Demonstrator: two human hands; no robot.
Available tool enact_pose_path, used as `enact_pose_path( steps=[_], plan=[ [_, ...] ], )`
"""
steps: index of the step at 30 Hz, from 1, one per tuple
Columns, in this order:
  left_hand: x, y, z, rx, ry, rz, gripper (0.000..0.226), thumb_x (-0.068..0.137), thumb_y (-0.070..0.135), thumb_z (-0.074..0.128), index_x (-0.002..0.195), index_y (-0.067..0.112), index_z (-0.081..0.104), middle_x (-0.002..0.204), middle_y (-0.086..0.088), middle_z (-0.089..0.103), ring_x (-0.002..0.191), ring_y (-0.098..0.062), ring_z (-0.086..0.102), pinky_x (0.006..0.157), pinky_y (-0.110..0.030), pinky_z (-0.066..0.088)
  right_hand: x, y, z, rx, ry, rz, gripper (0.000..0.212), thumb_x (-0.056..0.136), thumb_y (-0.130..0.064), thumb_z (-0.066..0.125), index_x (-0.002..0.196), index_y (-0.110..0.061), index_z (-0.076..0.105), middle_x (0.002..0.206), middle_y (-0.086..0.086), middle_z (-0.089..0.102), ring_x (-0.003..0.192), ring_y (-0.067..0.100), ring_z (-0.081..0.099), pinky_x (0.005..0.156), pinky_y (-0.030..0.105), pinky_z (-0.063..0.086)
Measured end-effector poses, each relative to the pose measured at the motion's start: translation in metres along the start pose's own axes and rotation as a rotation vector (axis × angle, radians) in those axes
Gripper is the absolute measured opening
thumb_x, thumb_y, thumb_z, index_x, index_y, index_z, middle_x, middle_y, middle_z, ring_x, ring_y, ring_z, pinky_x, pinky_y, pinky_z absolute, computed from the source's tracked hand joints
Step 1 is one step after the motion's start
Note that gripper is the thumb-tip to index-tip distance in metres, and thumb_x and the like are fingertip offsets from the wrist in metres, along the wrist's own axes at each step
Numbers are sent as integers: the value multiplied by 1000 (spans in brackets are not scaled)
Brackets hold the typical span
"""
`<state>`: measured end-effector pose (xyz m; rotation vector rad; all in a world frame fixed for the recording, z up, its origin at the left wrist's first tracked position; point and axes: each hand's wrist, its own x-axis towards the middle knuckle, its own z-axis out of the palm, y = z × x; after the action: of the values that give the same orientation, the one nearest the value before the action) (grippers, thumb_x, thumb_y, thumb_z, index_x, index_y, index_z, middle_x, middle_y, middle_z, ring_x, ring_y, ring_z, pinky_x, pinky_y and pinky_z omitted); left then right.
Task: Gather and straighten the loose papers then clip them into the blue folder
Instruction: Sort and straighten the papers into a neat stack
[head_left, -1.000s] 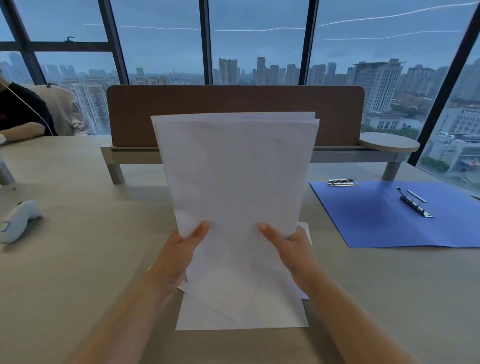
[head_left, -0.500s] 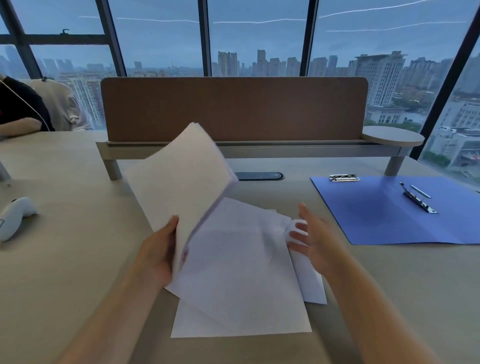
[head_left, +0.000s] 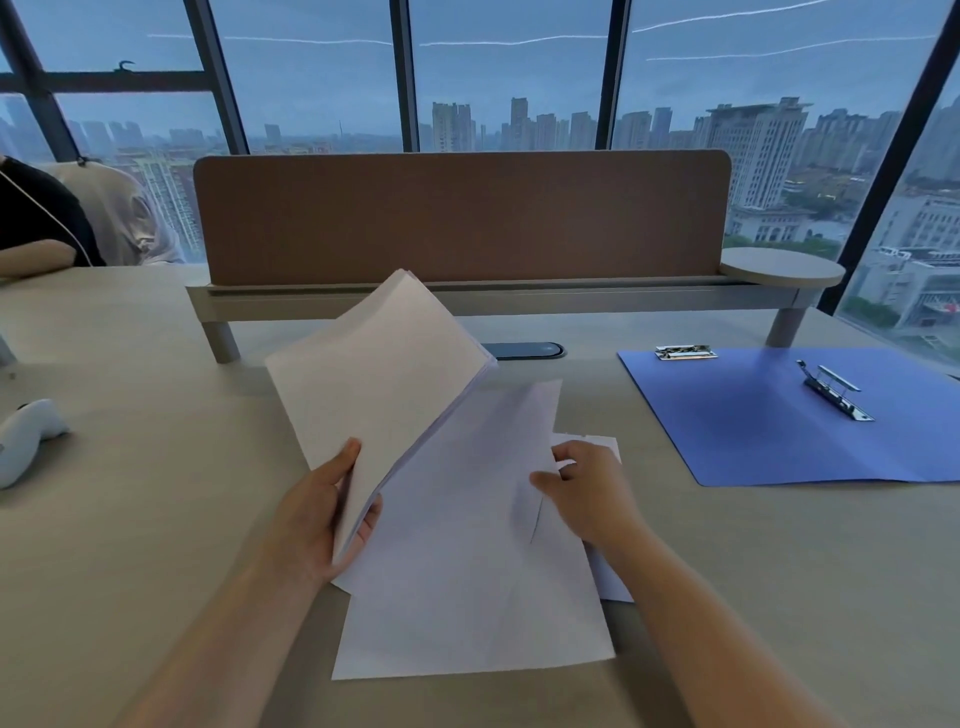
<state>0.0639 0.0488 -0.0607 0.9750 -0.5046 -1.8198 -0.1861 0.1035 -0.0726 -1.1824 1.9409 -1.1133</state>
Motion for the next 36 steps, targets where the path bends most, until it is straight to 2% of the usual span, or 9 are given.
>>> enact_pose_path(
  steps=[4,9,13,15,20,22,24,28,36],
  plan=[
    [-1,0,0,5,-11,-10,15,94,26,64,92,11,65,59,1,65,40,-9,56,39,-16,45,1,2,-2,-77,42,-81,30,96,-22,62,125,-27,59,78,-6,68,67,8,61,58,24,44],
    [4,-1,-3,45,-3,-9,16,92,28,66,93,13,67,64,2,67,41,-9,58,39,-16,46,4,5,-1,-5,5,-118,44,98,-14,55,137,-34,55,49,-11,52,39,4,42,44,12,36],
    [5,-2,-2,59,-9,-8,16,92,30,66,94,14,68,68,2,69,42,-8,59,40,-16,47,1,0,-1,58,12,-106,13,96,-25,61,95,-28,74,66,-17,65,56,10,53,57,21,39],
    [6,-3,-3,76,-8,-2,17,93,31,64,95,15,68,68,3,70,43,-9,60,40,-15,47,-3,-1,-1,25,-12,-112,29,92,-33,67,67,-19,67,55,-14,55,53,11,47,57,23,36],
    [-1,-3,1,197,-39,48,22,94,32,63,91,11,70,64,0,74,44,-14,66,42,-18,50,-4,1,8,-286,28,-140,36,88,-26,66,55,-14,57,73,6,60,60,23,53,58,29,41],
    [0,0,-4,285,-45,91,30,87,39,70,100,12,74,83,-4,78,65,-19,74,61,-29,60,-5,1,8,-363,127,-229,29,93,-25,60,64,-22,59,103,2,58,85,17,55,68,29,42],
    [-1,4,-6,336,-30,137,41,81,43,74,109,12,75,104,-7,78,92,-28,75,86,-43,58,-3,0,2,-287,199,-284,13,97,-23,56,91,-17,66,122,3,55,106,22,56,82,31,44],
    [-7,5,-2,372,-38,244,27,87,30,69,108,13,74,103,-8,78,92,-31,74,75,-39,56,4,-3,-9,105,134,-150,19,99,-18,47,84,-26,56,85,6,64,72,24,57,63,33,45],
    [-17,-4,4,548,-126,278,46,73,37,78,109,9,73,106,-8,77,99,-28,73,90,-43,54,-7,-15,-14,635,-62,36,22,100,-13,51,106,-18,72,97,10,78,82,23,72,79,41,58]
  ],
)
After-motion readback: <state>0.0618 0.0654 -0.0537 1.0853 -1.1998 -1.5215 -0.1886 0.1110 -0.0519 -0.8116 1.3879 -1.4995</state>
